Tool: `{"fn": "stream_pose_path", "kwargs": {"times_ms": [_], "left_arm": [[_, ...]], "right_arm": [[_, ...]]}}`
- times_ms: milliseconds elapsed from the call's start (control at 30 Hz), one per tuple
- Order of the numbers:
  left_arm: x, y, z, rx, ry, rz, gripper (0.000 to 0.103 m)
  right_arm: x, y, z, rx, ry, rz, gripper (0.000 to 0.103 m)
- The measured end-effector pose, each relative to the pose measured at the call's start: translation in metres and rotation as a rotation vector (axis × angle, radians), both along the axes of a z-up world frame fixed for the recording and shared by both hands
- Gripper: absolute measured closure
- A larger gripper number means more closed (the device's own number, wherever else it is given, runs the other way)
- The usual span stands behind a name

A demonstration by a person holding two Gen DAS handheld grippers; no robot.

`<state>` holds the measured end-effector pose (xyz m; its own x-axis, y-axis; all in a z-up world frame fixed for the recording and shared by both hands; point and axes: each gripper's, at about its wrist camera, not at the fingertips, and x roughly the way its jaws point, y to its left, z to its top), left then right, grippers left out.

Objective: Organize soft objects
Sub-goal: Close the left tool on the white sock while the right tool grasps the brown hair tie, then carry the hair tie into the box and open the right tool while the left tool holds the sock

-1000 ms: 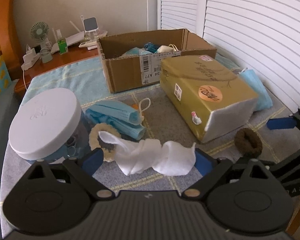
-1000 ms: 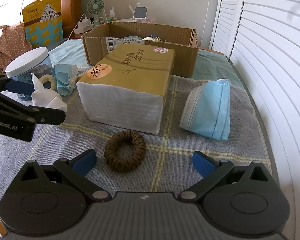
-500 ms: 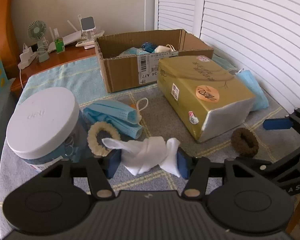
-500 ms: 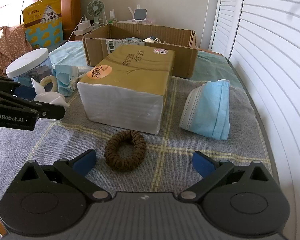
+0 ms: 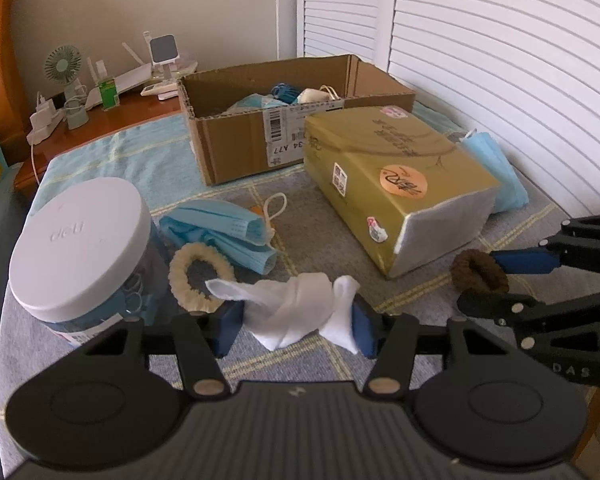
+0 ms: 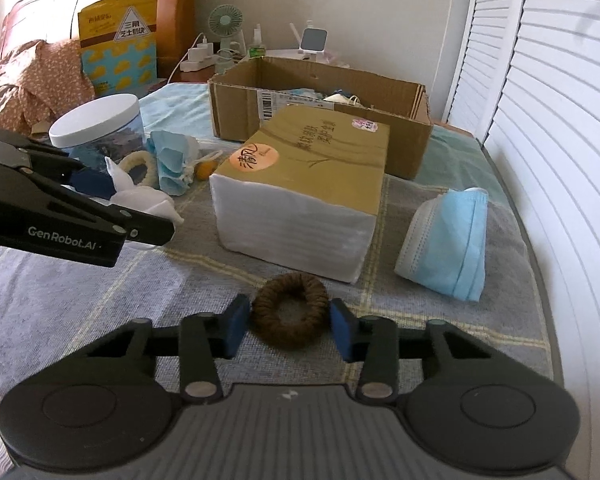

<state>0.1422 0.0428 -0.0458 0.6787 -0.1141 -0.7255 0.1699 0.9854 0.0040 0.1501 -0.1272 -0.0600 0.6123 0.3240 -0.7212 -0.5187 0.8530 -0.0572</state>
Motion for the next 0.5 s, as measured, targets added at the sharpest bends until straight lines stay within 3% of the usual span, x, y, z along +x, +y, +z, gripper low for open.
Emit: {"fn": "stream_pose_path", "kwargs": {"times_ms": [500], "left_arm": [[-0.016, -0.005, 0.017, 0.017, 0.011, -0.107, 0.048]], "right_arm": [[-0.011, -0.002, 0.01, -0.007, -0.012, 0.008, 0.06]]}}
